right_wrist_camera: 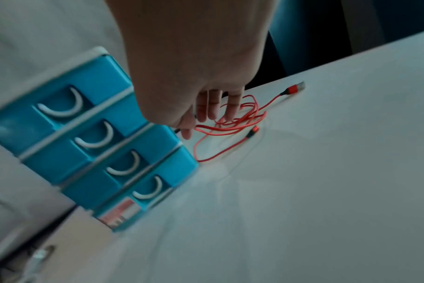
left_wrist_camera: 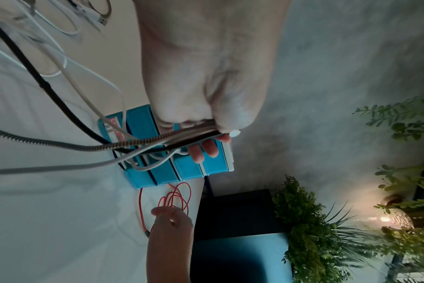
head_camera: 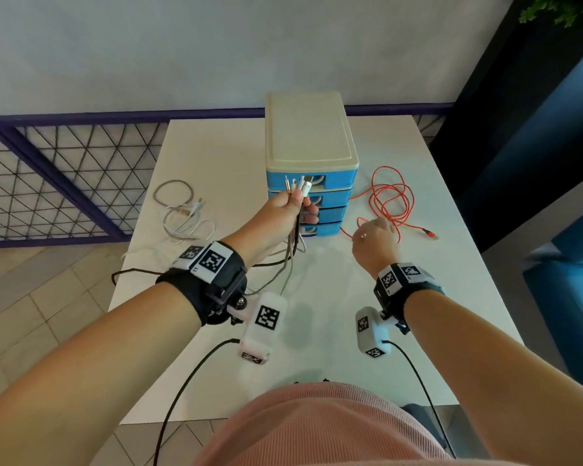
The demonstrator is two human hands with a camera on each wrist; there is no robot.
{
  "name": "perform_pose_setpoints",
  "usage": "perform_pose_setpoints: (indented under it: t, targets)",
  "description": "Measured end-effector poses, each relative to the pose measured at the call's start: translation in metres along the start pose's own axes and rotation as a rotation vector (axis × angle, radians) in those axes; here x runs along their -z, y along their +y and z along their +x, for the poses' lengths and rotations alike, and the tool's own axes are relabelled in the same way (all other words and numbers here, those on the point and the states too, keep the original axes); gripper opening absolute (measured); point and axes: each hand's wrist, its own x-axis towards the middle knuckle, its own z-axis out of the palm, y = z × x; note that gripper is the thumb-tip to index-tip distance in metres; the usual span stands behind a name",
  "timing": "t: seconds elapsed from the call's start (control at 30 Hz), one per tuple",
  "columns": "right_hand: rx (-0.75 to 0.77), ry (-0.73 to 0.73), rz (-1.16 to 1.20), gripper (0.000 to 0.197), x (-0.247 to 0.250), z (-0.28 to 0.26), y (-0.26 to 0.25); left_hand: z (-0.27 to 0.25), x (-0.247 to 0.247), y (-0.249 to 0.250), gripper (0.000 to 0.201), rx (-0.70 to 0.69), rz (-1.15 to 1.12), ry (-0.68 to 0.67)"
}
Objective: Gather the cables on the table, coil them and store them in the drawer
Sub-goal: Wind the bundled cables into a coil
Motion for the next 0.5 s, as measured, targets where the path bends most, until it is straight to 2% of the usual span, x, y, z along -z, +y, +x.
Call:
perform_pose_setpoints:
  t: [0.1, 0.23, 0.3, 0.5]
  targets:
    - [0.040, -0.060, -0.131, 0.029, -0.003, 0.003, 0.014, -0.001, 0.003, 0.000, 0.031, 0.007, 0.016, -0.028]
    - [-0.011, -0.308, -0.311, 0.051, -0.009, 0.008, 0.028, -0.005, 0.008, -0.001, 0.030, 0.035, 0.023, -0.061]
    - [0.016, -0.362, -0.390, 0.055, -0.010, 0.010, 0.030, -0.007, 0.009, -0.002, 0.030, 0.035, 0.035, -0.074]
    - [0.224, -0.216, -0.592, 0.032, -0.012, 0.000, 0.031, -0.010, 0.011, -0.003, 0.028, 0.047, 0.049, -0.077]
